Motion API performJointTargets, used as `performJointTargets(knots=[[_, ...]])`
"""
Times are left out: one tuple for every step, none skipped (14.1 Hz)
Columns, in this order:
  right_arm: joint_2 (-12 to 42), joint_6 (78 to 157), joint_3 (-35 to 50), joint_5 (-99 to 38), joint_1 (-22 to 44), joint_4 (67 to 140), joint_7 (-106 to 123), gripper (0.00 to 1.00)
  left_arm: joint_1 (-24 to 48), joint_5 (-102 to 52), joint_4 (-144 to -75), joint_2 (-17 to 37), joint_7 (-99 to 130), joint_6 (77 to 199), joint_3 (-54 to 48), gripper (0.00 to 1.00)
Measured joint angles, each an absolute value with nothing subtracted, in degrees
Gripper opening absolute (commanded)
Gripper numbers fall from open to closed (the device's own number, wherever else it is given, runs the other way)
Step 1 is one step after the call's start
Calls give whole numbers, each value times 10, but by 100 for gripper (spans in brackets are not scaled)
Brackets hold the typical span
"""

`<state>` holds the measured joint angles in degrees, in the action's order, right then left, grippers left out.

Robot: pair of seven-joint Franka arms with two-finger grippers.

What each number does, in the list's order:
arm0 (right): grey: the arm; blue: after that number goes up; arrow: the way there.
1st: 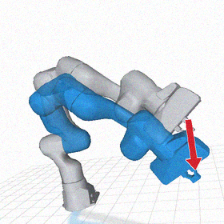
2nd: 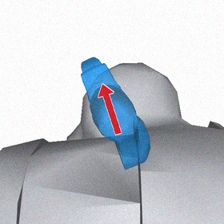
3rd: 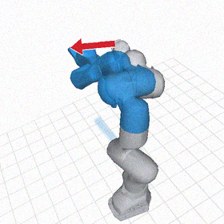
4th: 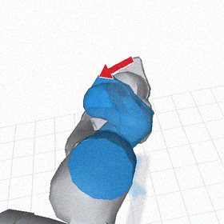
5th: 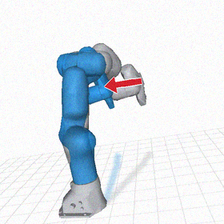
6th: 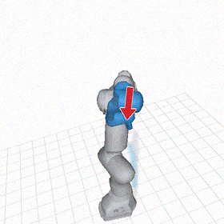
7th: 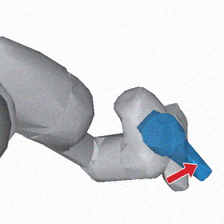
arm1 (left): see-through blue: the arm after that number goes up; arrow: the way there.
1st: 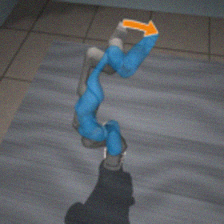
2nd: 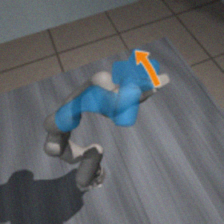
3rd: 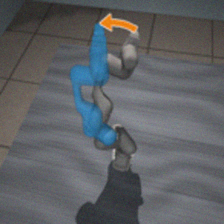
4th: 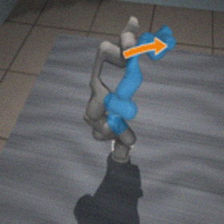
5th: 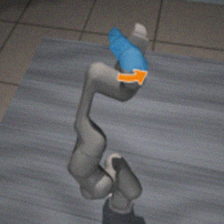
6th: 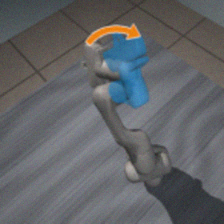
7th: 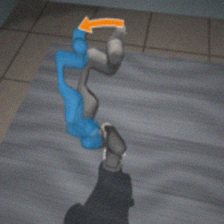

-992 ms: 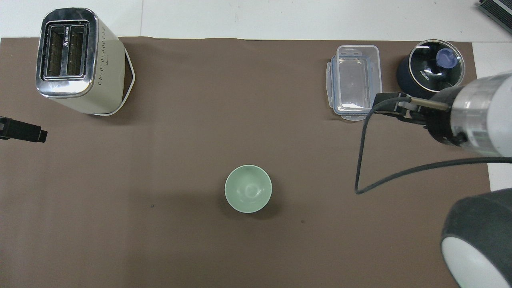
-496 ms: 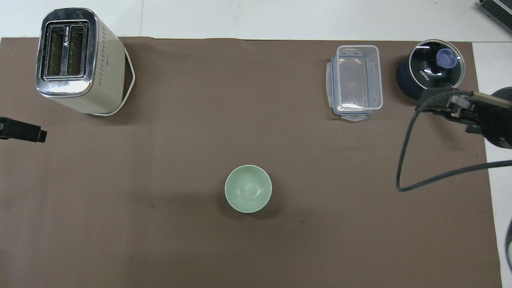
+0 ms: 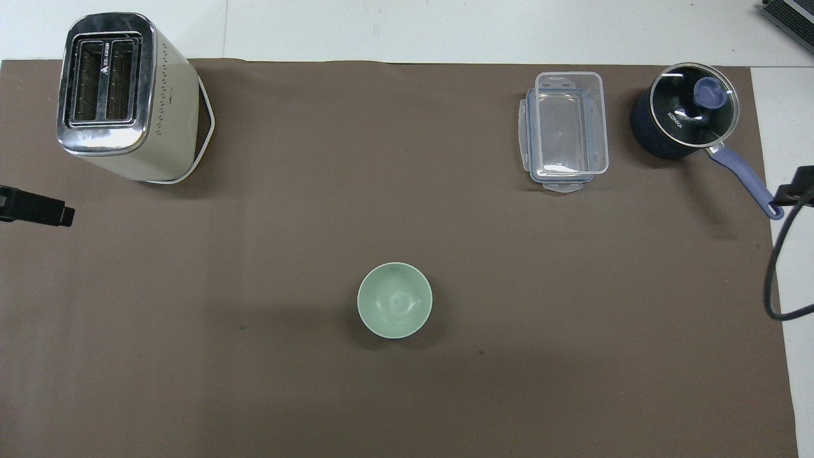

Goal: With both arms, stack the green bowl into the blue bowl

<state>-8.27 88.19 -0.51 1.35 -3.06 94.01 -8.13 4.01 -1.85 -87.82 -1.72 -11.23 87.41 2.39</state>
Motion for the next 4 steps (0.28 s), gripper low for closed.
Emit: performJointTargets(knots=[[-82,887,-2,13,-16,946,-88,100,40,-19,-878,-17,-112,874,24,100],[-81,889,0,13,-1,949,-96,100,40,-19,-878,-17,-112,874,24,100],[-81,889,2,13,6,949,-97,100,40,-19,-878,-17,-112,874,24,100],[-81,889,2,13,8,949,-93,100,40,-19,-878,-17,-112,874,23,100]])
